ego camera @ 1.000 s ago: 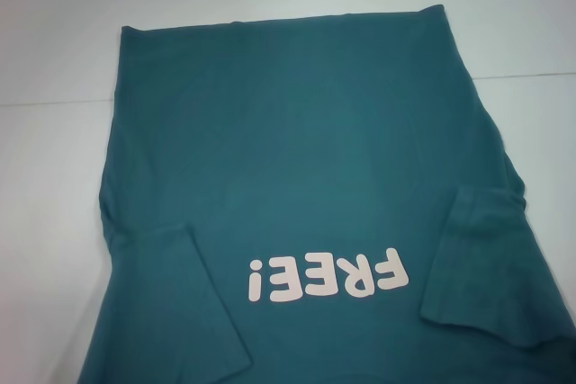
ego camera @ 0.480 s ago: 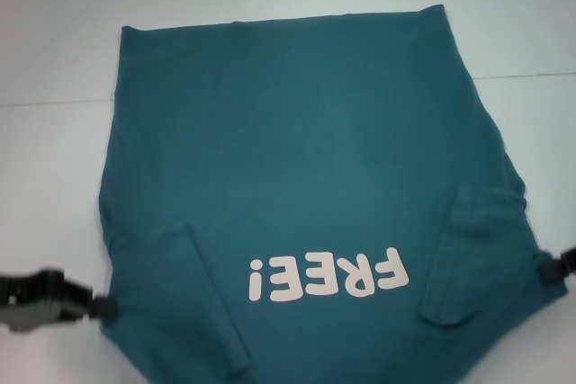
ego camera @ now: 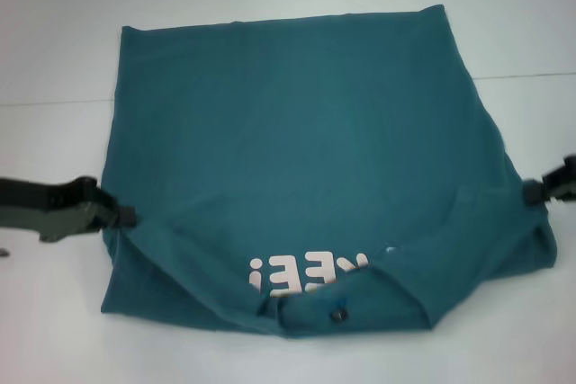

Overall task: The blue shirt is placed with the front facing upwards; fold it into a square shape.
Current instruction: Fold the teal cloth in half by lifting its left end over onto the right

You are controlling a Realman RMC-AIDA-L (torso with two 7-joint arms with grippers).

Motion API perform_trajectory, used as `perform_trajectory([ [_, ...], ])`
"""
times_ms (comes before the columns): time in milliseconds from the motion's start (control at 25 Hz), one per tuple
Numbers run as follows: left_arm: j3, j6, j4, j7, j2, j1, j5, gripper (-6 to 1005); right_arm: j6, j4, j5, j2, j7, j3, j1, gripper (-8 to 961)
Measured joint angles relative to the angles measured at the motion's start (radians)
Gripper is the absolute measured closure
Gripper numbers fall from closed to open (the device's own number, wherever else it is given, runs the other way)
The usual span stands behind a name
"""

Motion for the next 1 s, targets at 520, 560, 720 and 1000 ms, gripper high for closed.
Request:
perform_trajectory([
  [520,0.09,-0.282,-0.075,-0.058,-0.001,-0.114,0.003,986,0.228,0.001,-0.004,0.024,0.069,-0.034,0.04,924],
  [560,0.113,-0.312,-0.075,-0.066,-0.003,-0.12,0.003,986,0.245,0.001,-0.003,0.027,0.072,-0.042,0.042,924],
  [720,0.185,-0.411,-0.075,-0.098,-0.009,-0.139,0.004,987,0.305,0.003,-0.004,0.039,0.075,-0.072,0.057,923],
  [1000,0.258,-0.533,-0.074,-0.103,-0.011,-0.17,0.004,991,0.439,0.02,-0.004,0.051,0.08,-0.112,0.08,924],
])
